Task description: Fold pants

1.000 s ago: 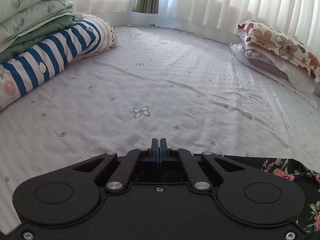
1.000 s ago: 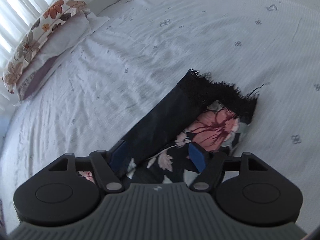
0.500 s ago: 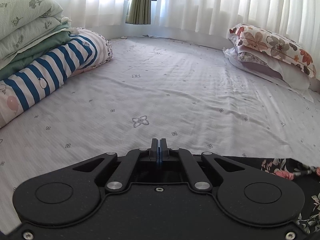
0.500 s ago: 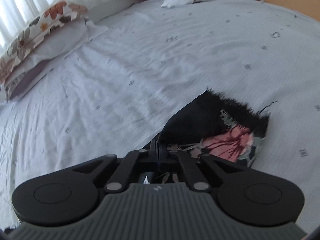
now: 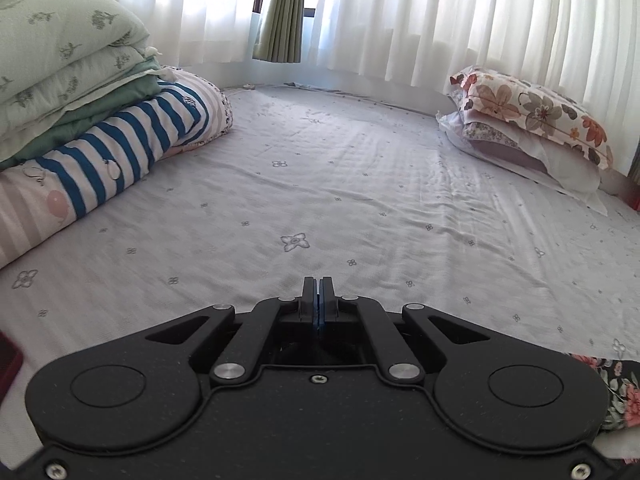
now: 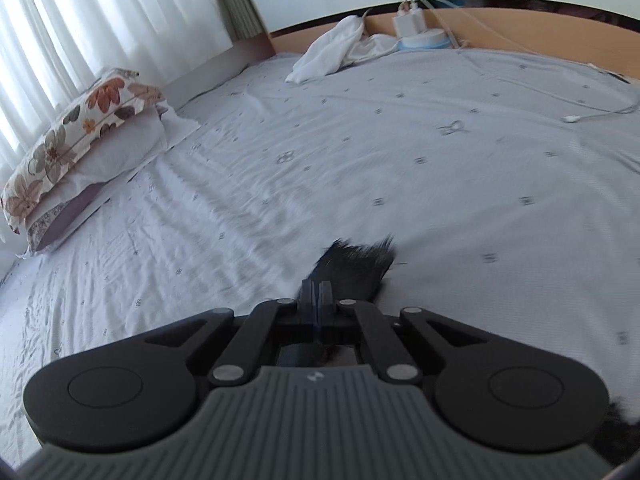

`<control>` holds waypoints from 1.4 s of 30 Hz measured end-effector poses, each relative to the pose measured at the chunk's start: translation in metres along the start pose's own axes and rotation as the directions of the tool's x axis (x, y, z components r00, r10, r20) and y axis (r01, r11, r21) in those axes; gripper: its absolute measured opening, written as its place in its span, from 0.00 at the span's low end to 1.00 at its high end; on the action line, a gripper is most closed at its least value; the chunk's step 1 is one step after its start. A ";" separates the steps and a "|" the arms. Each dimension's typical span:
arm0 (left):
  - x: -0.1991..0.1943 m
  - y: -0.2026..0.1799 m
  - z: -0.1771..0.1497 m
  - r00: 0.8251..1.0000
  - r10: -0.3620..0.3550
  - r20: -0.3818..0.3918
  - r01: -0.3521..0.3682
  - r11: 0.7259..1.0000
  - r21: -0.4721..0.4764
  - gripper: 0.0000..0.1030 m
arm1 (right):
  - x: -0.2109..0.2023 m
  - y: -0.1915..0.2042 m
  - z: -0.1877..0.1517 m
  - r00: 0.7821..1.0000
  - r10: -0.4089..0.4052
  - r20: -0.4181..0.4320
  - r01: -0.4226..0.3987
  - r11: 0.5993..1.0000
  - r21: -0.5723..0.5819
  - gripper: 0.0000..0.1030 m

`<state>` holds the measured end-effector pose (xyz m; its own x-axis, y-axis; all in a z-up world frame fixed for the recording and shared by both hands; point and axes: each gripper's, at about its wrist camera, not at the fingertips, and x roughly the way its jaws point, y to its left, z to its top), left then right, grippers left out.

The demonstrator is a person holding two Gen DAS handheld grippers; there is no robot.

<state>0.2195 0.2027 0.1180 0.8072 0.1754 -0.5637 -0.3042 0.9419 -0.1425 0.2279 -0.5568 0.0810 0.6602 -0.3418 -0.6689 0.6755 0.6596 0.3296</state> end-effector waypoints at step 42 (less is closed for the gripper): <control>-0.022 0.020 -0.021 0.998 0.044 -0.045 -0.045 0.999 -0.022 0.02 | 0.087 -0.018 -0.070 0.959 0.261 -0.114 -0.216 0.927 0.308 0.35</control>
<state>0.1853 0.2117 0.1103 0.7692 0.2034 -0.6058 -0.3513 0.9265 -0.1349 0.2508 -0.5516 -0.0295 0.7721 -0.0791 -0.6306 0.5842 0.4791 0.6552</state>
